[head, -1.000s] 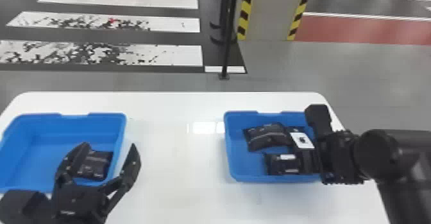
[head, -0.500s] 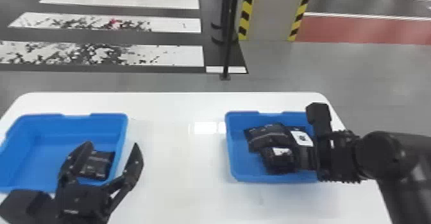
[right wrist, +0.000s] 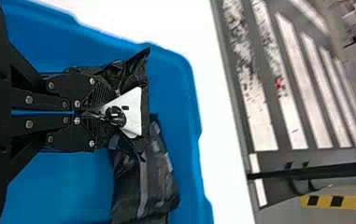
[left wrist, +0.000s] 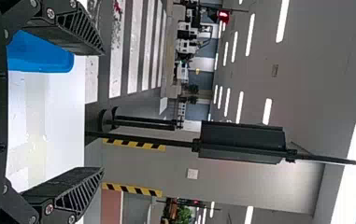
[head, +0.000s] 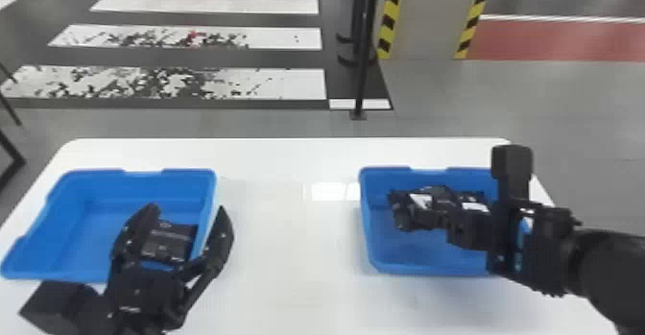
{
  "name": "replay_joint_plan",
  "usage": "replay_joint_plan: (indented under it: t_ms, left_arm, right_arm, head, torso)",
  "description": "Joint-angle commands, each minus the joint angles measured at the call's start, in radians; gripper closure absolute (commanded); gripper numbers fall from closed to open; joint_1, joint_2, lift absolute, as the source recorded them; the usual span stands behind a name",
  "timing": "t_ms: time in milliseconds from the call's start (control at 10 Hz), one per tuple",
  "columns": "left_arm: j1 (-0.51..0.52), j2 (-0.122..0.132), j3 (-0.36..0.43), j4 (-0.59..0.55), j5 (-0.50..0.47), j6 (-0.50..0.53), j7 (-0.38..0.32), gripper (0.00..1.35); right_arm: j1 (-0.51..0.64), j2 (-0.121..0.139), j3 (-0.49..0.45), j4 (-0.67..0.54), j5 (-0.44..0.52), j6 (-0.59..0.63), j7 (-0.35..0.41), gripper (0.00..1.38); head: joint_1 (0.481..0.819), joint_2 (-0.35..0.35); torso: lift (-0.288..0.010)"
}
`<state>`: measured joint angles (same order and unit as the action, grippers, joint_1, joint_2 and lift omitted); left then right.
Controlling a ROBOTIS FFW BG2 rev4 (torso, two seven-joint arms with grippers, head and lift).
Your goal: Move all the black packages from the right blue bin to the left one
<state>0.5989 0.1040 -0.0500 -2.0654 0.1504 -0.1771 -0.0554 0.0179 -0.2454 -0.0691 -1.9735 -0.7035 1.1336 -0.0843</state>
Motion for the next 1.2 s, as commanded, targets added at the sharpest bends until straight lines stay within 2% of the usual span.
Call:
replay_joint_plan:
  t_ms: [0, 200, 300, 400, 600, 900, 1100]
  left_arm:
    - [0.0, -0.001, -0.006, 0.0, 0.041, -0.029, 0.005, 0.16]
    - [-0.01, 0.002, -0.034, 0.0, 0.053, -0.098, 0.016, 0.16]
    - [-0.022, 0.006, -0.058, 0.0, 0.069, -0.125, 0.016, 0.16]
    - [-0.03, 0.01, -0.072, 0.0, 0.081, -0.142, 0.016, 0.16]
    - [-0.042, 0.019, -0.102, -0.002, 0.095, -0.149, 0.02, 0.16]
    - [-0.061, 0.036, -0.151, -0.005, 0.109, -0.149, 0.028, 0.16]
    - [-0.069, 0.045, -0.173, -0.005, 0.129, -0.145, 0.028, 0.16]
  right_arm:
    - [0.021, 0.0, -0.003, 0.006, -0.058, -0.13, 0.057, 1.15]
    - [-0.02, 0.0, 0.037, 0.127, -0.156, -0.397, 0.282, 1.15]
    - [-0.023, -0.009, 0.103, 0.102, -0.23, -0.459, 0.325, 1.15]
    - [-0.028, -0.02, 0.165, 0.082, -0.292, -0.461, 0.356, 1.15]
    - [-0.03, -0.043, 0.292, 0.068, -0.401, -0.498, 0.38, 1.15]
    - [-0.047, -0.057, 0.388, 0.085, -0.415, -0.564, 0.382, 1.15]
    - [-0.067, -0.061, 0.44, 0.105, -0.431, -0.564, 0.383, 1.15]
  head:
    - [0.695, -0.002]
    - [0.695, 0.031]
    - [0.695, 0.053]
    - [0.695, 0.073]
    - [0.695, 0.157]
    - [0.695, 0.222]
    - [0.695, 0.226]
  torso:
    - [-0.132]
    - [-0.132]
    - [-0.132]
    - [-0.132]
    - [-0.132]
    - [-0.132]
    - [-0.132]
